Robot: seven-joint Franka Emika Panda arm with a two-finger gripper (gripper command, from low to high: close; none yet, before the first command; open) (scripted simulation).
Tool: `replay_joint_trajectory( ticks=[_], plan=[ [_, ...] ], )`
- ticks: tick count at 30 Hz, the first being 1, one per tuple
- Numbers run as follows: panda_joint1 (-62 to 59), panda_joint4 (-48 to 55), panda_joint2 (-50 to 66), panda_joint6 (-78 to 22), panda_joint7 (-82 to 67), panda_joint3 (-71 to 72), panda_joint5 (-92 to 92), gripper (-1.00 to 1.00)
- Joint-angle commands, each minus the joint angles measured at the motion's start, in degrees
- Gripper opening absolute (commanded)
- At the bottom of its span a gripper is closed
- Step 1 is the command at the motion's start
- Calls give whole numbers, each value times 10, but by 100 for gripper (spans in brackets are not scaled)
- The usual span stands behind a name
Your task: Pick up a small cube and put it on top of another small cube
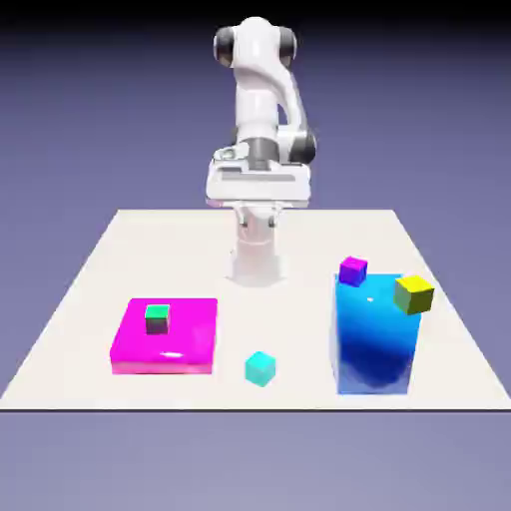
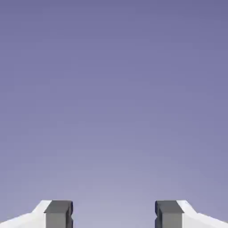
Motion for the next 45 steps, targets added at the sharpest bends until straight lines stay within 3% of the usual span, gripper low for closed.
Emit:
replay_joint_trajectory(
  ticks=[1, 25, 30, 31, 38, 45],
  plan=[
    [-8, 13, 21, -18, 10, 6, 3, 0],
    [-205, 326, 519, -459, 260, 154, 86, 0],
    [-195, 310, 602, -377, 266, 153, 84, 0],
    [-195, 310, 602, -377, 266, 153, 84, -100],
    [-203, 375, 532, -502, 248, 189, 49, -100],
    [-180, 520, 509, -631, 389, 330, 33, -100]
  ],
)
